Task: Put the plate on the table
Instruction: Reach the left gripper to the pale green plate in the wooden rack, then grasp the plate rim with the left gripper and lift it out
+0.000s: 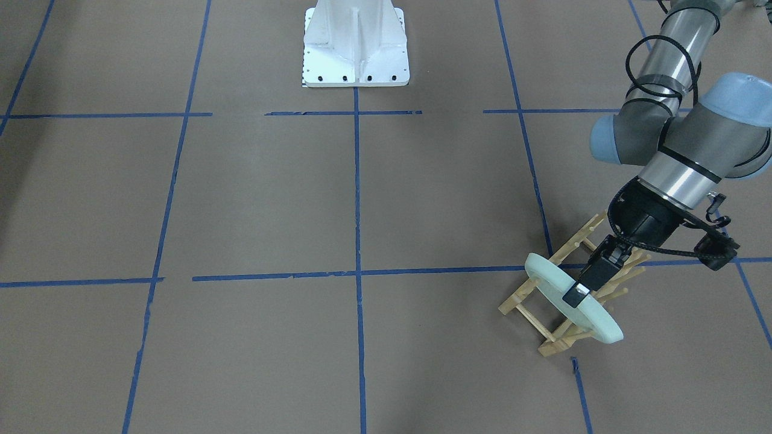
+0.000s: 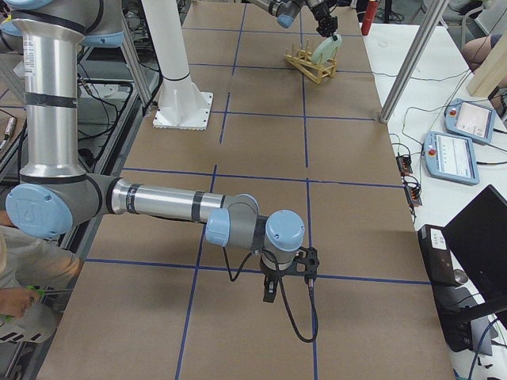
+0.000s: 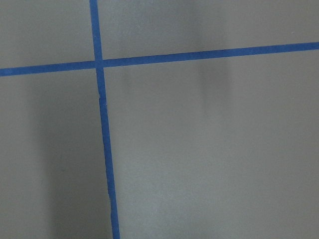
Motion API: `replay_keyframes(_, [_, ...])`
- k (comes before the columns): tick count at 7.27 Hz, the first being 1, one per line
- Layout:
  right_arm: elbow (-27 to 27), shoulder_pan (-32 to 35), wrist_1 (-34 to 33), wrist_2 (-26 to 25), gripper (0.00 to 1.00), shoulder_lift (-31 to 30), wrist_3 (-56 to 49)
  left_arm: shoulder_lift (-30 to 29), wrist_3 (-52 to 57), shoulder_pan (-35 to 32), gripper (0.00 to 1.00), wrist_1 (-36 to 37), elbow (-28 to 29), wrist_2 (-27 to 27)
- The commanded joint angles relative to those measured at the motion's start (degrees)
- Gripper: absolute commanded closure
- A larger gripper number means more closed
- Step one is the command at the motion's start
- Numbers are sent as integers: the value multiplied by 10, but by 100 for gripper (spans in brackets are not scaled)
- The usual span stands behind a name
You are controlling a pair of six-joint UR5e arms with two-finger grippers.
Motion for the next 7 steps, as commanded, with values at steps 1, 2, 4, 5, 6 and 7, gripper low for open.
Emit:
replay_keyframes(1, [0,0,0,0,0,0,0,5,6,-36,100,35,-57,-51])
replay_keyframes(2, [0,0,0,0,0,0,0,8,1,-53,100,63,-105,-75])
replay_keyframes(4, [0,0,0,0,0,0,0,-4,-4,-59,100,130,-171,-73])
replay_keyframes(5, [1,0,0,0,0,0,0,-30,-4,-56,100,193,-186,-72])
replay_keyframes(6, [0,0,0,0,0,0,0,-74,0,-41,100,274,-186,-72])
replay_keyframes(7, [1,0,0,0,0,0,0,-95,9,8,100,344,-186,-68])
